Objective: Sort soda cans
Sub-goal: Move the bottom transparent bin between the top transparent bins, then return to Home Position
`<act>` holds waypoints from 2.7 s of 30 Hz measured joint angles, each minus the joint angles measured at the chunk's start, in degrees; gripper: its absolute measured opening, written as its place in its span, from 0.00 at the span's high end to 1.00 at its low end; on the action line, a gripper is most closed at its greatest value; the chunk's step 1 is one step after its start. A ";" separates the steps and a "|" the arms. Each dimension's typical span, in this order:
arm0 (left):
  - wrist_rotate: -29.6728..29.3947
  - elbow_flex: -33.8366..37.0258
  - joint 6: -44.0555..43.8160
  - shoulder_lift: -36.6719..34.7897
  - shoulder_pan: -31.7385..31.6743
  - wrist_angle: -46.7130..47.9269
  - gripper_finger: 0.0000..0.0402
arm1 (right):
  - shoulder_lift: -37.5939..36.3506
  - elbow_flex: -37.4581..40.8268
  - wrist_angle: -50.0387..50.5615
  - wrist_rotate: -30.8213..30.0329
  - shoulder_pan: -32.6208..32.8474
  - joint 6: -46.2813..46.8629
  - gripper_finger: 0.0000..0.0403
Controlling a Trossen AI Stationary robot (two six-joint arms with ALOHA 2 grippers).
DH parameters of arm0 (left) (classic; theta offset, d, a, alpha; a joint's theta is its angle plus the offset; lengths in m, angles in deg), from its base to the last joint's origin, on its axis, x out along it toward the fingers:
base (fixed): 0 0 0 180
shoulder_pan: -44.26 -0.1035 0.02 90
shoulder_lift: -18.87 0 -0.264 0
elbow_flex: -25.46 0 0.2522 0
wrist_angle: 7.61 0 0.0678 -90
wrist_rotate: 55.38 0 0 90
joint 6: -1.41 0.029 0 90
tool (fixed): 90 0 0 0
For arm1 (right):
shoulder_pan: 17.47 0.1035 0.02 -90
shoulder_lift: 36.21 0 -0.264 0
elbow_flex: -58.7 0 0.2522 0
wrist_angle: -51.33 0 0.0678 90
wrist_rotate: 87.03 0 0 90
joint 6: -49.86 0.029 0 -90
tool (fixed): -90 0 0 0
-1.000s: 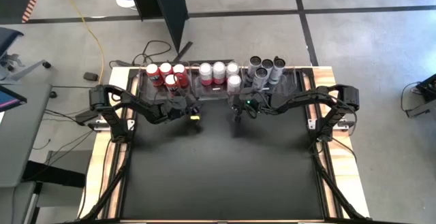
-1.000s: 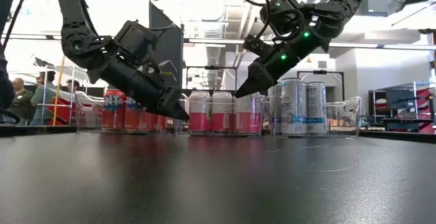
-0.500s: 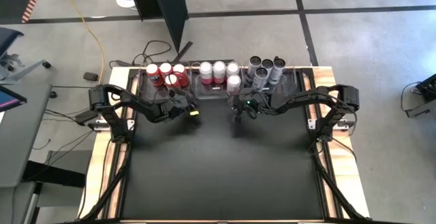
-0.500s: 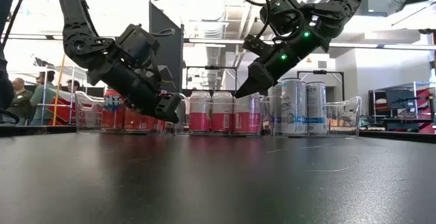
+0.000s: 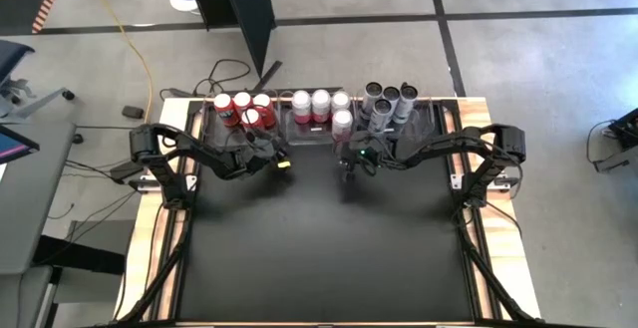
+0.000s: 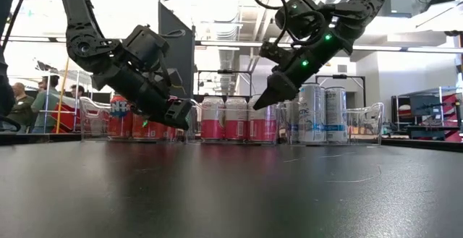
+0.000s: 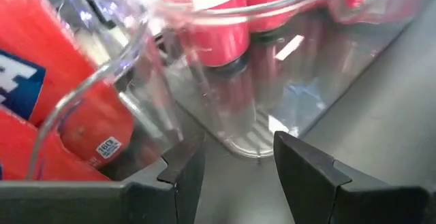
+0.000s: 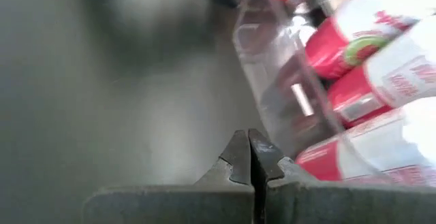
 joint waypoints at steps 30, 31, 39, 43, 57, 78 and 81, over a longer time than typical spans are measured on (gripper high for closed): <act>8.48 0.00 10.96 -4.65 2.92 -0.81 0.58 | 0.02 0.00 1.43 -13.90 -2.93 1.35 1.00; 9.24 0.00 10.95 -4.65 2.31 -1.04 0.58 | 0.02 0.00 1.43 -13.90 -2.93 1.35 1.00; 11.76 0.02 9.91 -4.63 -1.29 -3.18 0.58 | 0.02 0.00 1.45 -13.94 -2.91 1.38 1.00; 12.98 0.02 9.13 -4.72 -2.33 -2.67 0.58 | 0.02 0.00 1.64 -13.94 -2.91 1.40 1.00; 14.53 0.00 9.34 -4.63 3.56 0.83 0.58 | 0.02 0.07 5.11 -15.72 -4.16 2.49 1.00; 14.38 0.00 6.24 -6.70 4.90 13.79 0.58 | -0.98 0.02 26.63 -14.40 -0.24 7.83 1.00; 14.32 0.07 6.53 -10.76 5.12 17.12 0.58 | -0.98 0.02 26.71 -12.57 0.12 8.91 1.00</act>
